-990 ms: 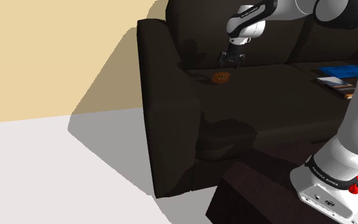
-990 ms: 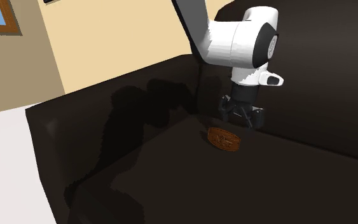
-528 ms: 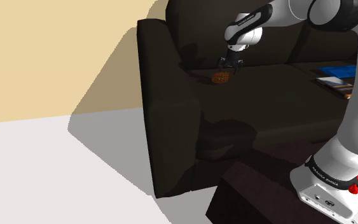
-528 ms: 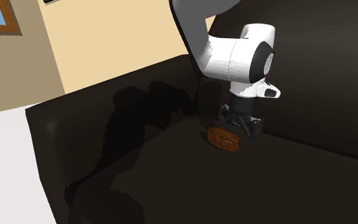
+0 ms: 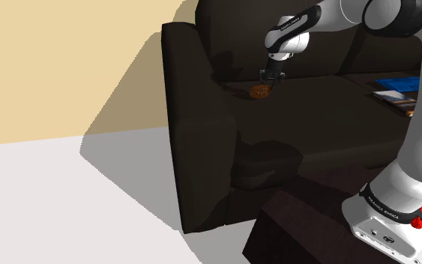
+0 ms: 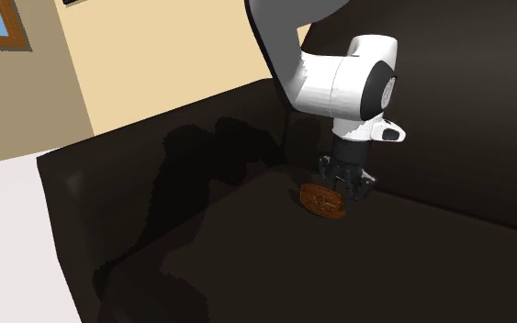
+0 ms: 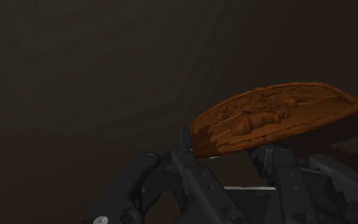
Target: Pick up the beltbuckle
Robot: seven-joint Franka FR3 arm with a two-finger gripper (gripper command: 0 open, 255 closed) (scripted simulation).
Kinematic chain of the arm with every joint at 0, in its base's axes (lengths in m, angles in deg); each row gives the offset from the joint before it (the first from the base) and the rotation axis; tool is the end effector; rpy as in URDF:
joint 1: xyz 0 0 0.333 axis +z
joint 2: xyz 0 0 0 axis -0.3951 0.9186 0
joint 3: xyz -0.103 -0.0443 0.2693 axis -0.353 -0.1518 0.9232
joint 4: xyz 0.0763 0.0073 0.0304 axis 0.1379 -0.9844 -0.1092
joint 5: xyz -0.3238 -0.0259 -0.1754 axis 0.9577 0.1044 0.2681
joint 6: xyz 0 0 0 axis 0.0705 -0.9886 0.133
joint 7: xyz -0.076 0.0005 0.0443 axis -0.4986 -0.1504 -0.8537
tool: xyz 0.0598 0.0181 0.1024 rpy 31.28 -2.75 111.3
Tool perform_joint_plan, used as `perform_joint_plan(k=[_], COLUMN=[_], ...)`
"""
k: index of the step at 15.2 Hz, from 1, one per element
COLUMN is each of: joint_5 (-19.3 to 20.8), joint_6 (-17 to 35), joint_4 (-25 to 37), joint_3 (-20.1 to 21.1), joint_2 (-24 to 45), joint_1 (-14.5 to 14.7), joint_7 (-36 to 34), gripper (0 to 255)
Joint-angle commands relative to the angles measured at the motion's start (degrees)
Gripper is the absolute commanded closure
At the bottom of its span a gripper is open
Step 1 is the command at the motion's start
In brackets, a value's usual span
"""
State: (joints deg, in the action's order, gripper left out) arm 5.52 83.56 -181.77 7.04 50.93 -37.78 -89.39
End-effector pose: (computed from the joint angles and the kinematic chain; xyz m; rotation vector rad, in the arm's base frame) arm 0.5919 -0.2461 0.2901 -2.8320 1.2486 -0.0468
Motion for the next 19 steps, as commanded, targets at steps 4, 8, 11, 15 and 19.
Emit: perform_joint_plan(k=[4, 8, 11, 15, 19], joint_5=[0.2, 0.6, 0.9, 1.2, 1.4], joint_6=[-1.2, -3.6, -5.5, -8.0, -9.4], joint_4=[0.4, 1.5, 2.4, 3.8, 4.6], joint_3=[-0.1, -0.3, -0.4, -0.6, -0.6], joint_2=[-0.7, -2.2, -3.1, -4.3, -4.9], joint_1=[0.1, 0.2, 0.3, 0.3, 0.3], joint_7=[-0.2, -0.5, -0.8, -1.1, -1.2], gripper=[255, 255, 255, 255, 255])
